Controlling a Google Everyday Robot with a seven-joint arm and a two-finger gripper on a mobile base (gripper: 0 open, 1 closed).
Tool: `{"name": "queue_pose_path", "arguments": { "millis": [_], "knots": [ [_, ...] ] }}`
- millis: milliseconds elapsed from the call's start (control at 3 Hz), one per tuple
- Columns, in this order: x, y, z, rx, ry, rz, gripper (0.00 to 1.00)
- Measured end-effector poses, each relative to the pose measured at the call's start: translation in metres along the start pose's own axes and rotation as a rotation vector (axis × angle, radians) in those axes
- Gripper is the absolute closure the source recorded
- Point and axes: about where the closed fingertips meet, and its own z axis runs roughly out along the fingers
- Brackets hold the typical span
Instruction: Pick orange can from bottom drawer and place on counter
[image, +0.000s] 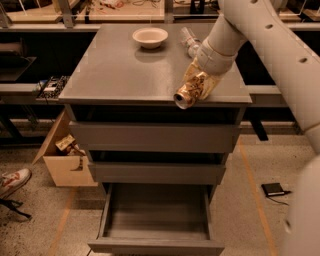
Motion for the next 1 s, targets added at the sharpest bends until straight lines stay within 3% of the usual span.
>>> {"name": "queue_pose_path", "arguments": {
  "millis": [333,667,1000],
  "knots": [
    [0.0041,-0.0269,0.0122,-0.041,0.010,-0.061,1.00],
    [0.0041,-0.0271,0.0117,-0.041,0.010,-0.061,1.00],
    [0.0068,-0.0338,0.0153,-0.018,0.019,-0.061,0.83]
  ]
}}
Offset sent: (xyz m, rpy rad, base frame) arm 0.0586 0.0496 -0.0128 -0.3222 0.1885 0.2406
